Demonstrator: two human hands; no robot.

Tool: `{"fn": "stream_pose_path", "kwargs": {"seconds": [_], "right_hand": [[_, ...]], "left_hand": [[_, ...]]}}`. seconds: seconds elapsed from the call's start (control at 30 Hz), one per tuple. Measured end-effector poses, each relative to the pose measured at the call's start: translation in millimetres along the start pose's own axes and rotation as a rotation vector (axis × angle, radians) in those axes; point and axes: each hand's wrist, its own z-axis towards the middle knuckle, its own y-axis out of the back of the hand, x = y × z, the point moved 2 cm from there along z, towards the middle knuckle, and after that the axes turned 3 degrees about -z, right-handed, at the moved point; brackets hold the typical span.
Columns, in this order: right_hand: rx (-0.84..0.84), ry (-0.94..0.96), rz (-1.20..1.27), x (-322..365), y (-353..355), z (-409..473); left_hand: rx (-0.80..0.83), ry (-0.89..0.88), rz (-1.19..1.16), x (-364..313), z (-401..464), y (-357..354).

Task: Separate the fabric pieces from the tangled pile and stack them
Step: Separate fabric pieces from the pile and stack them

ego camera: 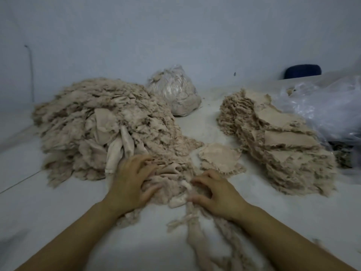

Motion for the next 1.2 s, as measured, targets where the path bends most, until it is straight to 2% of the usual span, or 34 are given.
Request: {"fn": "stream_pose_path", "kwargs": {"seconds": [0.07, 0.17, 0.23, 0.3, 0.33, 0.37, 0.43, 0.47, 0.6, 0.7, 0.8, 0.9, 0.93, 1.0, 1.03, 1.07, 1.1, 1.13, 1.2], "right_hand": [[0.045, 0.088, -0.061, 8.1, -4.5, -2.2], [0.103, 0.164, 0.053, 29.3, -12.5, -12.5], [0.228, 0.211, 0.122, 41.2, -16.8, -21.8], [0.365, 0.167, 0.247, 46.6, -8.8, -23.5], [0.356, 0.104, 0.311, 45.6, -2.1, -18.3], [0.271, 0.025, 0.354, 43.5, 5.7, -9.5], [-0.034, -0.143, 0.325, 39.0, 18.7, 15.5], [-0.107, -0.217, 0.313, 39.2, 19.1, 28.6], [0.025, -0.421, 0.326, 47.5, -15.2, 70.7], [-0.020, -0.378, 0.181, 43.8, -25.0, 79.5], [-0.123, -0.381, 0.248, 24.5, -15.6, 58.9], [-0.211, -0.450, 0.488, 2.2, -2.8, 14.2], [-0.199, -0.444, 0.596, 0.2, 0.0, -0.3], [-0.177, -0.396, 0.764, 2.3, 4.6, -20.7], [-0.170, -0.362, 0.823, 3.8, 5.6, -26.6], [-0.169, -0.329, 0.888, 6.7, 6.0, -29.9], [-0.173, -0.311, 0.966, 9.9, 6.8, -30.9], [-0.174, -0.300, 1.043, 12.9, 7.8, -30.3], [-0.187, -0.298, 1.141, 18.9, 8.8, -26.7]], "left_hand": [[-0.187, 0.244, 0.049, -0.8, -12.7, -0.2], [-0.269, 0.647, -0.051, 4.5, -24.2, -7.3], [-0.320, 0.863, -0.286, 11.7, -26.1, -8.3], [-0.324, 0.951, -0.620, 20.7, -25.5, -11.2], [-0.312, 0.977, -0.754, 25.3, -25.0, -12.2], [-0.311, 0.990, -0.847, 29.7, -24.8, -12.6], [-0.300, 0.928, -0.878, 35.1, -22.8, -12.9], [-0.276, 0.893, -0.870, 35.7, -21.1, -14.9], [-0.215, 0.863, -0.951, 31.6, -20.6, -27.9], [-0.258, 0.895, -0.891, 37.7, -29.1, -28.6], [-0.312, 0.907, -0.689, 49.6, -42.5, -15.5], [-0.276, 0.899, -0.361, 51.9, -46.0, -3.6], [-0.294, 0.844, -0.201, 45.8, -41.9, 0.8], [-0.387, 0.537, 0.009, 22.5, -25.2, 8.9], [-0.392, 0.340, 0.009, 9.2, -15.5, 10.1], [-0.321, 0.201, -0.080, -4.9, -7.1, 7.8], [-0.193, 0.141, -0.241, -19.6, 0.7, 5.7], [-0.025, 0.152, -0.418, -33.4, 7.7, 3.9], [0.280, 0.281, -0.810, -55.7, 19.5, -6.7]]}}
